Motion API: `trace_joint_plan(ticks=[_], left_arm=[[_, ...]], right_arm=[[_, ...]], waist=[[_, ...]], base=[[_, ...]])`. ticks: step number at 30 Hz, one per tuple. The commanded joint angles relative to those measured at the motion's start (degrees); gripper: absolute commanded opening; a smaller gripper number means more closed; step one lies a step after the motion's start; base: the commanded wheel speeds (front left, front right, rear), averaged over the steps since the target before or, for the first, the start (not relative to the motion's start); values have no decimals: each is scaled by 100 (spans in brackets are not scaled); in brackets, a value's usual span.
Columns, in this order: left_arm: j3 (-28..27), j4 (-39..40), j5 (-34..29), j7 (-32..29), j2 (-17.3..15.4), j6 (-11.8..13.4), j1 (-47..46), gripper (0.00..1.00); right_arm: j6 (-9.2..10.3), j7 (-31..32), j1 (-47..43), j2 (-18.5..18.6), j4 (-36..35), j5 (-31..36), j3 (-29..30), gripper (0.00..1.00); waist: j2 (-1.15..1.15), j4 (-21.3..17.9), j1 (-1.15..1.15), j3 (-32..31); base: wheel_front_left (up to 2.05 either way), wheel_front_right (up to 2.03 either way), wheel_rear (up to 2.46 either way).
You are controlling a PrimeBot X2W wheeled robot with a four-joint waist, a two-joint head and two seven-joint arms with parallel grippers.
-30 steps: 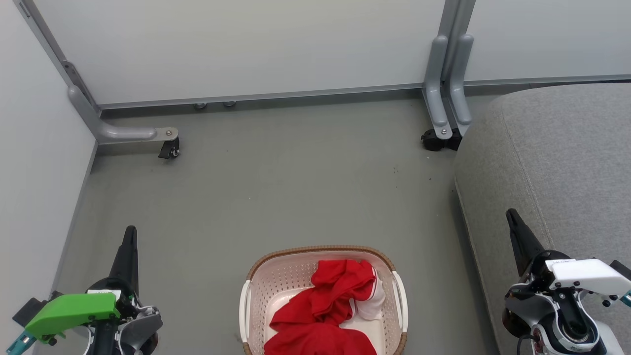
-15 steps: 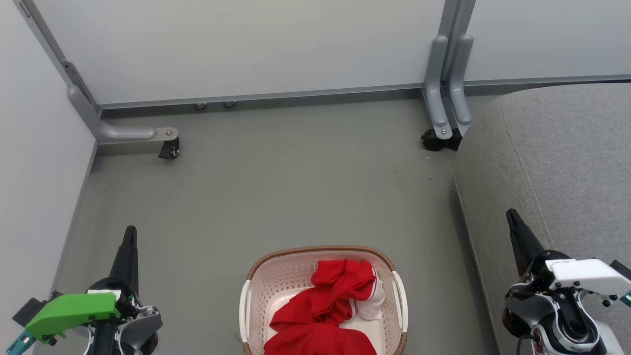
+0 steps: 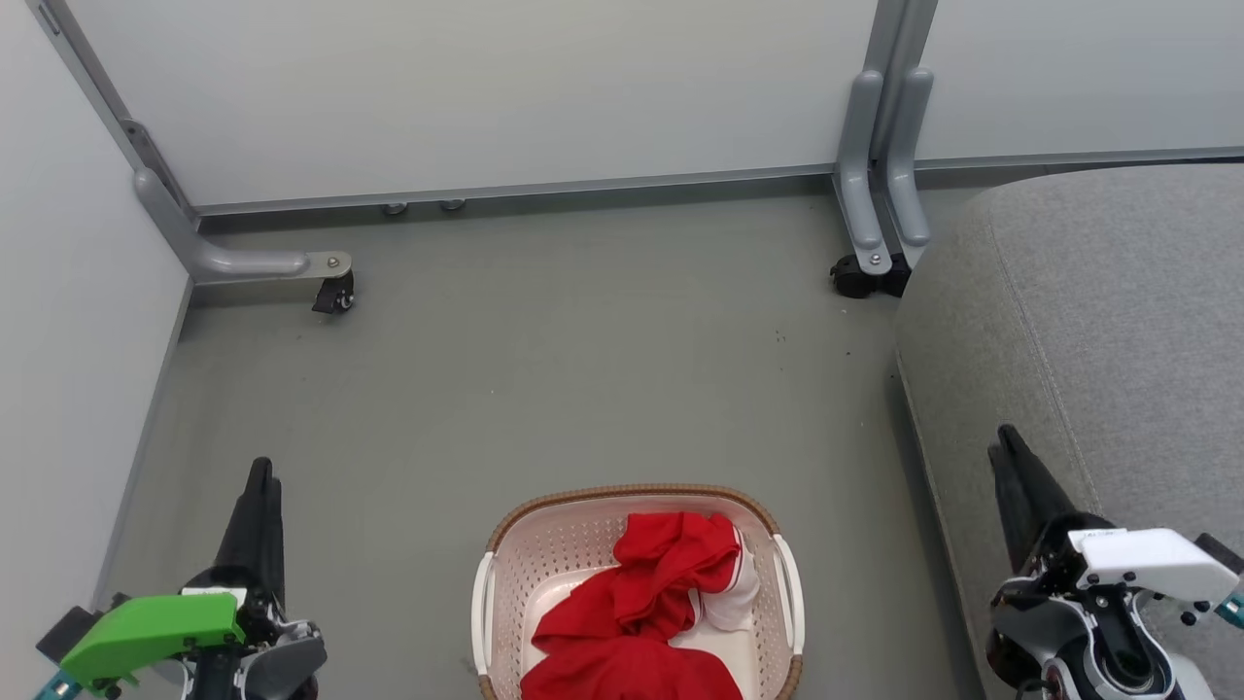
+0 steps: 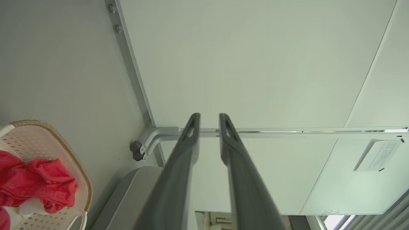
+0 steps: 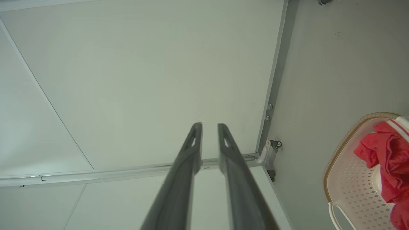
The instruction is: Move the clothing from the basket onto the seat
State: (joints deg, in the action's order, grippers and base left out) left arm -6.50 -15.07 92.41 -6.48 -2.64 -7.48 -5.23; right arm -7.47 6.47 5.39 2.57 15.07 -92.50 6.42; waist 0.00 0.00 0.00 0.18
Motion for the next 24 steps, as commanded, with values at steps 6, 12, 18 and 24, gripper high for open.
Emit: trace_joint_plan(ticks=[6, 12, 18, 24], left_arm=[[117, 114, -52, 153, -6, -1, -40, 100], [222, 302, -337, 341, -76, -1, -76, 100], [263, 657, -1056, 502, -111, -1, -108, 100], [365, 980, -1815, 646, -167, -1, -140, 100]], right_arm=[[0, -149, 9, 11, -102, 63, -77, 100], [0, -341, 35, 83, -215, 412, -188, 100], [-1, -503, 92, 155, -528, 1268, -265, 100], [-1, -647, 85, 201, -756, 2130, -359, 100]], waist=[[0, 1, 0, 3], [0, 7, 0, 2], [0, 19, 0, 5], [0, 38, 0, 2]], base=[[0, 0, 0], [0, 0, 0], [0, 0, 0], [0, 0, 0]])
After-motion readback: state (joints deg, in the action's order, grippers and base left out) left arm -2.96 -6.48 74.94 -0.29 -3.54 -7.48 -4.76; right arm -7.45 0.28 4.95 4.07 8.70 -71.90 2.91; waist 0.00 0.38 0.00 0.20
